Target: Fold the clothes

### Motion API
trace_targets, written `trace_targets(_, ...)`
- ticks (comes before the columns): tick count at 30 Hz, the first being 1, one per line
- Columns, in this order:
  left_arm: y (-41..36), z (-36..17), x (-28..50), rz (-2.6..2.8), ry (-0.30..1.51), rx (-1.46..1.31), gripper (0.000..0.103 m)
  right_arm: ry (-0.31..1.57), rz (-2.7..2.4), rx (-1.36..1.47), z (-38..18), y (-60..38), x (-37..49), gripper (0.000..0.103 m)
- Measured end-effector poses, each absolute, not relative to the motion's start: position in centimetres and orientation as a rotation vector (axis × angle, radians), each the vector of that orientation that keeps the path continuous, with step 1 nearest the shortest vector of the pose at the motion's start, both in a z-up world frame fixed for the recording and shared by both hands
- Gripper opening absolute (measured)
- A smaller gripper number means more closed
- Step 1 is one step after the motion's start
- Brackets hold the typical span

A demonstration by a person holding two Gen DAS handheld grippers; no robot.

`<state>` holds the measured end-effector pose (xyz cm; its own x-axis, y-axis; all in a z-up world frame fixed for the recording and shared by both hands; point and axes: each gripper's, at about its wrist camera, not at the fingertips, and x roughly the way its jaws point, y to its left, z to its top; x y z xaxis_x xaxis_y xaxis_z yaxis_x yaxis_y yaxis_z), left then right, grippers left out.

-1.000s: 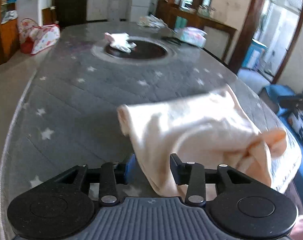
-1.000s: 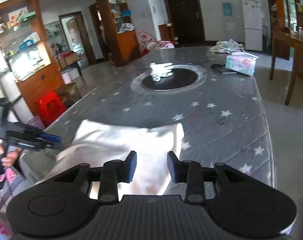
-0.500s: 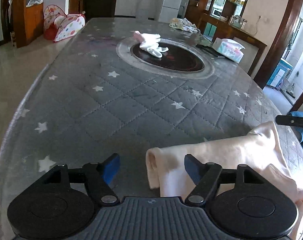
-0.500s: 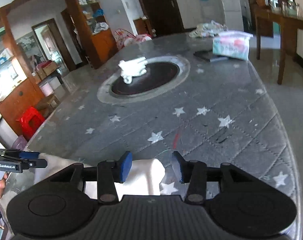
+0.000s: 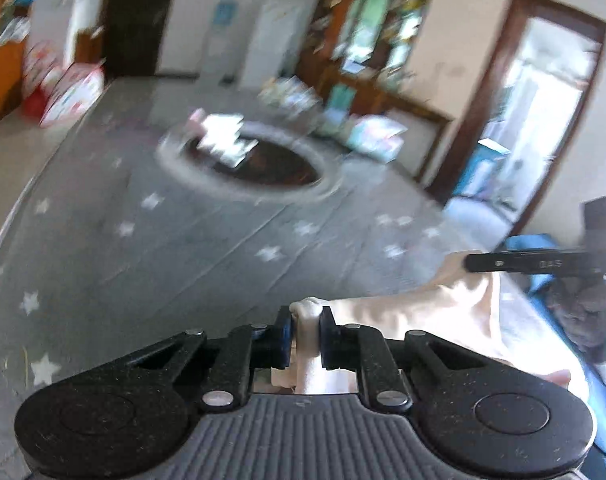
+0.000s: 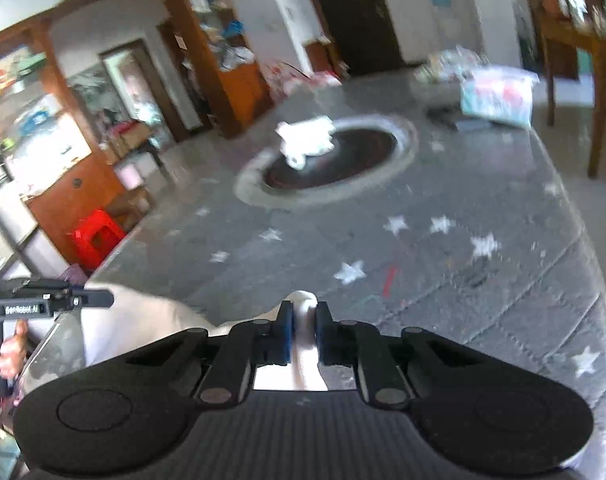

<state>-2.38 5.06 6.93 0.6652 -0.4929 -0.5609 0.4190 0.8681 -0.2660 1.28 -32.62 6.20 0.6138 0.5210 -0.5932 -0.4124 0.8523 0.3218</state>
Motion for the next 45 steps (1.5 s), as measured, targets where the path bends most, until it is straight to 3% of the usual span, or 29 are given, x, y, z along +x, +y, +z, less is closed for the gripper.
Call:
trace_targets(9,4.4,8.1,-11.7,-0.804,0.523,0.105,0.015,0.714,0.651,0.051,7.1,-34.7,-6.6,0.011)
trace_targets(15,3.8,5.9,-14.4,-0.915,0.634,0.221,0.021,0.794,0.648,0.086,6.2,-36.5,-8.6,0.021)
trace_targets(20,5.1,6.5,-13.9,-0.924,0.627,0.116,0.023,0.747,0.619,0.147,7.3,-37.1,-7.7,0.027)
trace_targets(22,5.7,6.8,-13.7,-0.909,0.617,0.063,0.025,0.750,0.630,0.148,7.1,-36.6,-7.1,0.034)
trace_targets(24,6.3,7.0,-13.4,-0.879,0.613,0.020,0.029,0.768,0.647,0.131,6.6,-35.8,-7.0,0.034)
trace_targets(34,5.3,5.7,-12.5,-0.790,0.722,-0.044,0.029,0.812,0.741,0.019,5.7,-33.3,-8.6,0.033)
trace_targets(38,4.1,5.6,-13.7,-0.852,0.695,0.032,0.025,0.825,0.747,-0.004,5.8,-33.5,-9.7,0.033)
trace_targets(45,4.8,6.3,-14.2,-0.784,0.695,-0.027,0.030,0.806,0.697,0.029,6.2,-34.9,-9.8,0.033)
